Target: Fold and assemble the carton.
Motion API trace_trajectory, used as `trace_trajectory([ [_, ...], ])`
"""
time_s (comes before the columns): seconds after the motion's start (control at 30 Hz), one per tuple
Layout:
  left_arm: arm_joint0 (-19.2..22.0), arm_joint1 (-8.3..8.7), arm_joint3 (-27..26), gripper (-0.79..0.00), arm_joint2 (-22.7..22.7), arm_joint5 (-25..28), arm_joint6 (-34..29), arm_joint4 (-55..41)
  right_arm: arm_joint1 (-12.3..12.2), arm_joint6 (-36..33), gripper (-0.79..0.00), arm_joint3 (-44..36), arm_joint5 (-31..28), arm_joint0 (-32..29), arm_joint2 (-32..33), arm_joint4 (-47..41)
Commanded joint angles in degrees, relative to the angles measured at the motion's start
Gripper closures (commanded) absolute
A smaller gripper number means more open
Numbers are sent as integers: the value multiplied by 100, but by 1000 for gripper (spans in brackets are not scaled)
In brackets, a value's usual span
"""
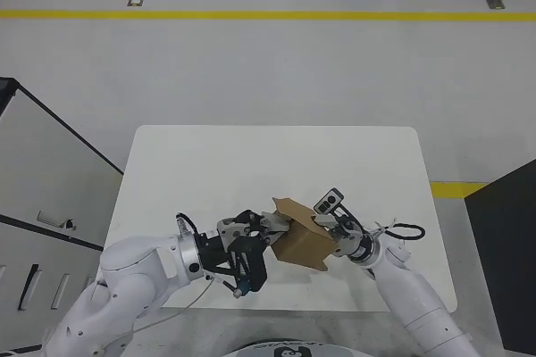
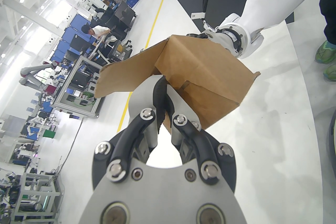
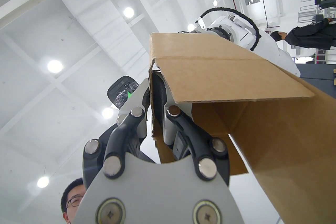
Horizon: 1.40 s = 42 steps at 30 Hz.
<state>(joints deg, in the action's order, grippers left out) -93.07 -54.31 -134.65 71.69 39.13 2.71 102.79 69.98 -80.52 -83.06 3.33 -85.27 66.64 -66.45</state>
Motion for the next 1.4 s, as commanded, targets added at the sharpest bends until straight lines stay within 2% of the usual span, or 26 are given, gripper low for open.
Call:
trace_trajectory([
  [0.0, 37, -6, 0, 0, -83, 6, -52, 38, -4, -9, 0, 6, 13, 2, 17, -3],
  [0.4, 184, -37, 0, 0, -156, -122, -322, -144, -16, -98, 0, 144, 47, 58, 75, -46],
  [0.83, 269, -44, 0, 0, -314, 5, -455, -62, -5, -150, 0, 239, 32, 134, 40, -64],
  [1.07, 268, -49, 0, 0, -224, -107, -516, -209, -5, -147, 0, 277, 7, 146, 57, -75],
  [1.37, 284, -46, 0, 0, -306, 24, -582, -133, -7, -175, 0, 262, -10, 120, 61, -76],
])
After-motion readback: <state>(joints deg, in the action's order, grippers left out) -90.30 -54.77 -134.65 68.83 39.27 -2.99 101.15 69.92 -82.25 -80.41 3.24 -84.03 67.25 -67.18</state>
